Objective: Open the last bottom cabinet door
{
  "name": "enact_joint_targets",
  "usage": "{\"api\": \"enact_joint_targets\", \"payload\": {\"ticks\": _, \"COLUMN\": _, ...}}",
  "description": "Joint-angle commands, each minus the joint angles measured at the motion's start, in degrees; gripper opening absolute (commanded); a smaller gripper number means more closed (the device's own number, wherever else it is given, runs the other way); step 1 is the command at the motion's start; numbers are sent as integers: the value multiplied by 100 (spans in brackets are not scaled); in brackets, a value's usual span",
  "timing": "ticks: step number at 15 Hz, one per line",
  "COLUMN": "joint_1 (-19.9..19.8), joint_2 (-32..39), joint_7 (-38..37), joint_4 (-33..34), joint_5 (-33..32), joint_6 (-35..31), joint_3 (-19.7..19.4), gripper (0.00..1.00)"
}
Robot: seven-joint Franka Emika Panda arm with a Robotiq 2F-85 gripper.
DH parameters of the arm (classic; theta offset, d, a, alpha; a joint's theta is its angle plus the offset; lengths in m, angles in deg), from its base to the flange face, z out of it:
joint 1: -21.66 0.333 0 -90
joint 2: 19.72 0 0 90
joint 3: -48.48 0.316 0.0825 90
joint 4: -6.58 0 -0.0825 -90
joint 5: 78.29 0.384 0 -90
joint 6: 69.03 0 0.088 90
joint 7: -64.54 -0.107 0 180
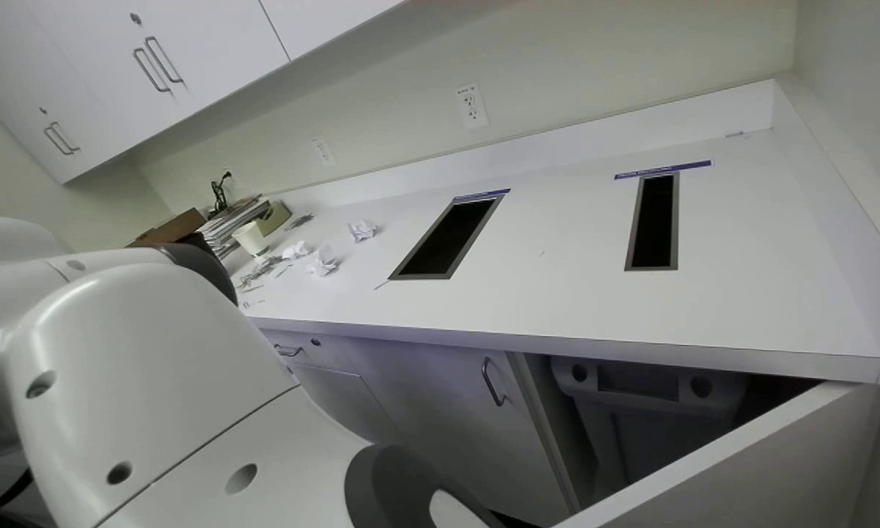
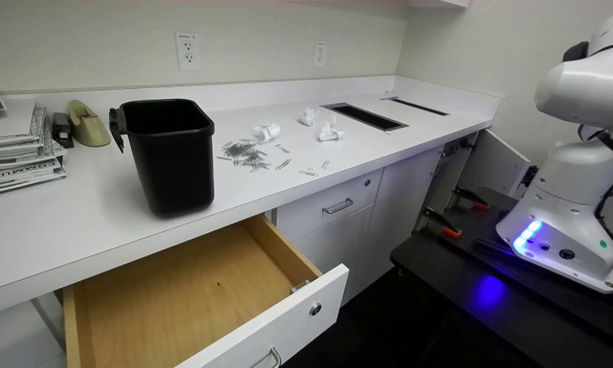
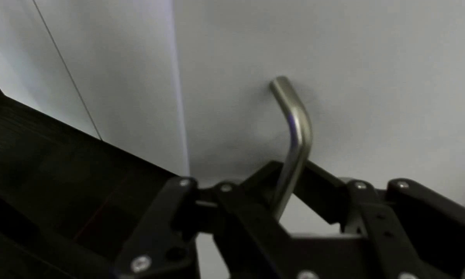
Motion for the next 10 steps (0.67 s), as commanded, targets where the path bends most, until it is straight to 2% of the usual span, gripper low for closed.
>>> {"api": "enact_joint_targets", "payload": {"ticks": 1, "joint_1": -180, "joint_2": 244, "joint_7": -162, "joint_4": 922, "joint_5": -29, "joint_6": -653, "joint_3": 331, "gripper": 51}}
{"api": "enact_joint_targets", "payload": {"ticks": 7, "joint_1": -22, "joint_2": -18, "joint_7": -58, "joint_4": 1002, "joint_5": -1137, "joint_6": -1111, "joint_3": 433, "gripper": 95}}
{"api": "enact_joint_targets", "payload": {"ticks": 8, "joint_1": 60, "joint_2": -147, "joint_7": -9, "joint_4": 891, "joint_5": -1352, "joint_6": -1201, "joint_3": 395, "gripper": 100}}
{"api": "enact_joint_targets", "payload": {"ticks": 10, "joint_1": 222, "joint_2": -432, "joint_7": 66, "joint_4": 650, "joint_5": -1725, "joint_6": -1444, "joint_3": 323, "gripper": 100}}
